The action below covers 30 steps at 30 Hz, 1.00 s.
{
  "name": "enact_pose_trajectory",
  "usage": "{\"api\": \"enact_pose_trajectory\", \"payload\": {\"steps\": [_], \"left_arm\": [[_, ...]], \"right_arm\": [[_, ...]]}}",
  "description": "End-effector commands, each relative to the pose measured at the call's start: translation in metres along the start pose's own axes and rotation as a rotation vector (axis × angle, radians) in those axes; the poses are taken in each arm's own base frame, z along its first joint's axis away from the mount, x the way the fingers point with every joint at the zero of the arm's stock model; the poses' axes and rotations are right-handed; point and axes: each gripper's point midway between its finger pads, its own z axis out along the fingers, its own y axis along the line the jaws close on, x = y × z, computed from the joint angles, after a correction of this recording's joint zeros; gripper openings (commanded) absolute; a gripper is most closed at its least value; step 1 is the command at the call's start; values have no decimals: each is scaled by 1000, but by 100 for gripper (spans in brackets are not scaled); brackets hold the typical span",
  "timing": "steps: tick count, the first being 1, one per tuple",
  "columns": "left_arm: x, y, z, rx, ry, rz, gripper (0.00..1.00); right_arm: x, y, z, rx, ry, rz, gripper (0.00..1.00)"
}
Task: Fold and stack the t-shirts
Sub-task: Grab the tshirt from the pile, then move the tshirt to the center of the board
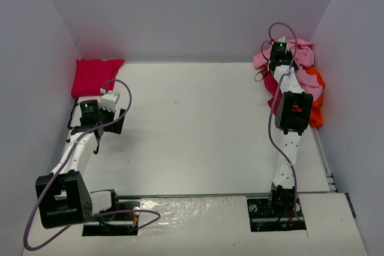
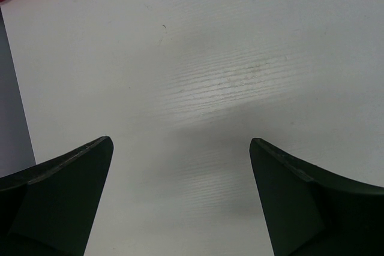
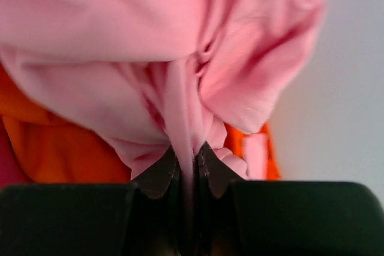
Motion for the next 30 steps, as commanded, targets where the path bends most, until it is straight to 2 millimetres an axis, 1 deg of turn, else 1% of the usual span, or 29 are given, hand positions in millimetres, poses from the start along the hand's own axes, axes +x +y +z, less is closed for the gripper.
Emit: {"api": "enact_pose_trajectory", "payload": {"steps": [1, 2, 3, 4, 5, 7, 8, 9, 10, 11, 13, 17, 19, 21, 23, 25, 28, 29, 30], "left_arm": [[-36, 11, -16, -36, -110, 37, 97], [-35, 11, -16, -35, -109, 38, 97], [-35, 10, -17, -32, -109, 39, 97], [-35, 10, -18, -32, -112, 39, 97], [-36, 10, -19, -32, -115, 39, 97], [-36, 9, -20, -29, -116, 42, 97], [-35, 9, -20, -27, -114, 45, 97], [-34, 8, -21, -27, -113, 47, 97], [-35, 8, -21, -27, -115, 47, 97], [-36, 8, -22, -27, -119, 48, 97], [-37, 9, -23, -29, -122, 48, 97], [-38, 9, -25, -29, -119, 48, 97], [-37, 9, -26, -31, -120, 51, 97], [-33, 9, -25, -33, -112, 53, 97], [-30, 8, -23, -31, -106, 52, 97], [-30, 7, -21, -28, -103, 48, 97], [-31, 7, -18, -22, -105, 31, 97], [-32, 6, -16, -20, -105, 27, 97], [-35, 7, -15, -16, -108, 12, 97]], "right_arm": [[-94, -157, -122, 131, -294, 342, 1], [-98, -177, -140, 142, -326, 381, 2], [-101, -192, -153, 149, -353, 410, 2], [-100, -197, -158, 148, -362, 417, 2], [-104, -215, -174, 162, -396, 451, 4], [-103, -235, -193, 173, -429, 477, 6], [-102, -243, -203, 173, -446, 491, 5], [-101, -250, -210, 174, -458, 502, 4], [-100, -250, -212, 169, -463, 507, 3], [-98, -252, -220, 153, -484, 518, 1], [-97, -269, -236, 160, -528, 556, 0], [-92, -301, -254, 220, -579, 639, 0], [-91, -311, -262, 226, -585, 659, 0], [-88, -320, -265, 246, -592, 685, 0], [-87, -320, -268, 238, -600, 698, 0], [-90, -312, -266, 200, -614, 686, 0], [-101, -273, -260, 63, -616, 600, 0], [-106, -255, -262, 3, -627, 566, 0], [-114, -227, -270, -86, -649, 505, 0]]}}
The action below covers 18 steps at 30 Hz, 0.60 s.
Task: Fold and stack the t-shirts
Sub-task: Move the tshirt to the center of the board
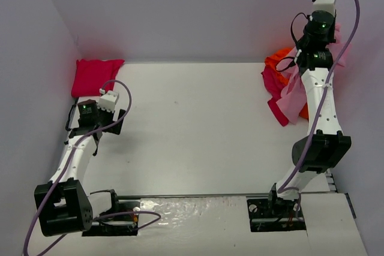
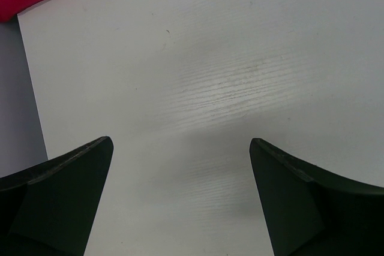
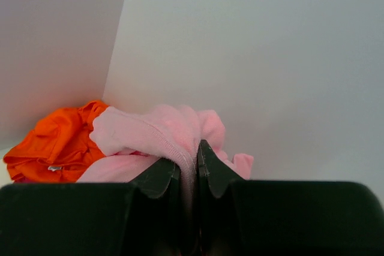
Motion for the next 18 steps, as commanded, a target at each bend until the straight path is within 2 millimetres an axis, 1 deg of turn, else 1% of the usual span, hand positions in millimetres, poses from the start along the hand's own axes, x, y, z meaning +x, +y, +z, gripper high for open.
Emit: {"api": "enact_pose_trajectory", "payload": {"steps": [1, 2, 4, 5, 6, 7, 8, 9, 11, 12, 13, 14, 16, 17, 18], "left_arm": [[-31, 9, 0, -14, -81, -23, 97], [-36, 10, 1, -15, -86, -31, 97], [-48, 16, 0, -26, -97, -40, 97], [-53, 18, -1, -32, -102, -44, 97], [-59, 21, -2, -39, -107, -46, 97], [-64, 24, -3, -46, -113, -49, 97], [-69, 26, -5, -49, -119, -49, 97], [-73, 27, -6, -51, -127, -50, 97], [-85, 28, -11, -47, -144, -60, 97], [-89, 28, -13, -42, -151, -63, 97], [-94, 27, -15, -36, -159, -65, 97], [-97, 26, -17, -28, -167, -66, 97], [-98, 25, -19, -23, -171, -72, 97], [-99, 25, -20, -24, -179, -72, 97], [-96, 23, -19, -23, -177, -71, 97]], "right_arm": [[-31, 74, -44, -309, -122, -2, 0], [-27, 108, -63, -425, -131, -50, 0], [-4, 152, -96, -604, -115, -152, 0], [3, 175, -118, -699, -118, -194, 0], [6, 198, -146, -803, -134, -228, 0], [17, 219, -174, -928, -130, -268, 0], [16, 228, -191, -979, -143, -279, 0], [20, 237, -215, -1069, -145, -304, 0], [21, 255, -275, -1241, -161, -349, 0], [18, 257, -297, -1301, -180, -356, 0], [15, 258, -318, -1357, -198, -360, 0], [11, 258, -333, -1405, -215, -356, 0], [6, 251, -366, -1527, -221, -350, 0], [-2, 247, -384, -1608, -245, -327, 0], [-13, 239, -390, -1627, -269, -304, 0]]}}
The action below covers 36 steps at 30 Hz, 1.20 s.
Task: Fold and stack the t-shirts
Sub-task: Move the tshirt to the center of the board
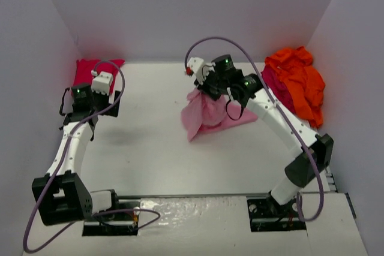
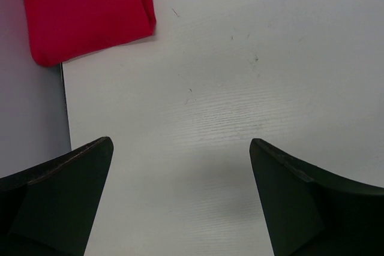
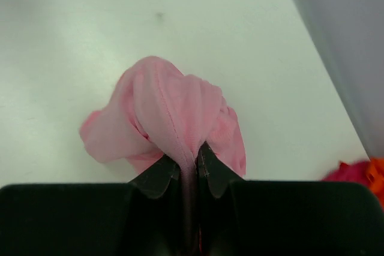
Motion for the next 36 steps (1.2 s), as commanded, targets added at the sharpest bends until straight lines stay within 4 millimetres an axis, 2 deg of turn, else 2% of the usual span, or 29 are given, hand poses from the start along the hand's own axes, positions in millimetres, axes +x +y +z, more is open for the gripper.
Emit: {"api": "enact_pose_trajectory", "payload": {"steps": [1, 2, 3, 4, 5, 6, 7, 9, 12, 15, 18, 22, 24, 29, 31, 33, 36], "left_arm": [[-24, -1, -11, 4, -76, -10, 97], [-22, -2, -10, 5, -73, -7, 97], [-20, -2, -9, 7, -70, -5, 97], [-17, -3, -8, 10, -65, -5, 97], [-15, -4, -7, 12, -60, -5, 97], [-14, -4, -6, 15, -57, -5, 97], [-13, -5, -6, 21, -55, -6, 97], [-15, -9, -5, 43, -55, -7, 97], [-15, -15, -4, 77, -48, 0, 97], [-16, -25, -5, 114, -45, 17, 97], [-14, -42, -5, 172, -36, 53, 97], [-4, -83, 1, 284, 19, 153, 97], [0, -99, 8, 326, 49, 178, 97], [-2, -113, 26, 367, 97, 181, 92], [-2, -116, 33, 372, 112, 181, 86], [-11, -115, 40, 354, 114, 191, 84], [-11, -118, 48, 353, 150, 213, 82]], "right_arm": [[-83, 14, -87, -105, -291, -36, 8], [-82, 11, -88, -91, -288, -35, 26], [-80, 8, -85, -77, -276, -34, 37], [-71, 6, -76, -64, -241, -38, 30], [-62, 3, -67, -44, -209, -40, 50], [-54, 0, -59, -22, -182, -39, 79], [-46, -4, -50, 0, -154, -32, 100], [-21, -8, -23, 29, -58, -33, 100], [14, -21, 6, 103, 86, -21, 100], [41, -20, 25, 110, 174, -15, 100], [52, -8, 32, 63, 187, -8, 100], [63, 12, 43, -11, 196, 8, 100], [74, 14, 51, -13, 233, 18, 100], [101, 15, 65, 10, 324, 33, 100], [113, 18, 67, 13, 358, 35, 100], [121, 20, 70, 9, 379, 46, 100], [136, 23, 80, 10, 423, 60, 97]]}}
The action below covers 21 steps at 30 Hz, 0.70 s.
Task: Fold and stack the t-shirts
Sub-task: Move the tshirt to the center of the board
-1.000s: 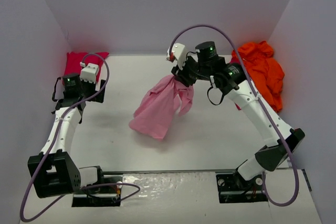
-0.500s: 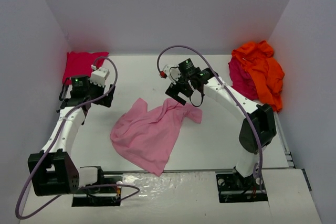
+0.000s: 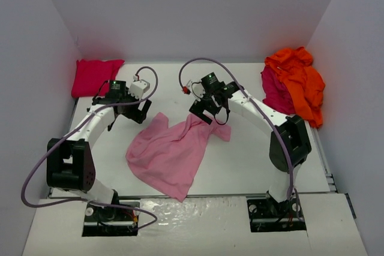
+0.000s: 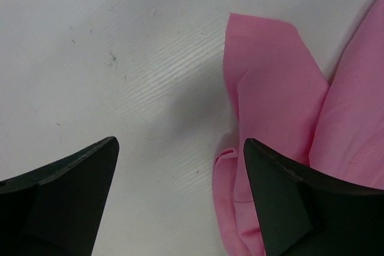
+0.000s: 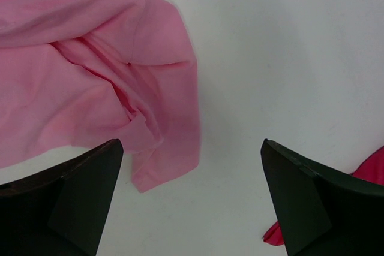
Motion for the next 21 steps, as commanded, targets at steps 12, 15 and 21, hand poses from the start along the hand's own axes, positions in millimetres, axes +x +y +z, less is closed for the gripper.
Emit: {"api": "enact_pose_trajectory", "payload": {"steps": [12, 15, 21], "left_arm": [[-37, -26, -14, 65, -7, 117, 58], [-30, -32, -22, 83, -1, 136, 58], [-26, -55, -19, 200, 22, 140, 58]], "right_arm": [[3, -3, 32, 11, 58, 23, 88], [2, 0, 33, -17, 82, 13, 86], [26, 13, 39, -67, 153, 18, 85]]}}
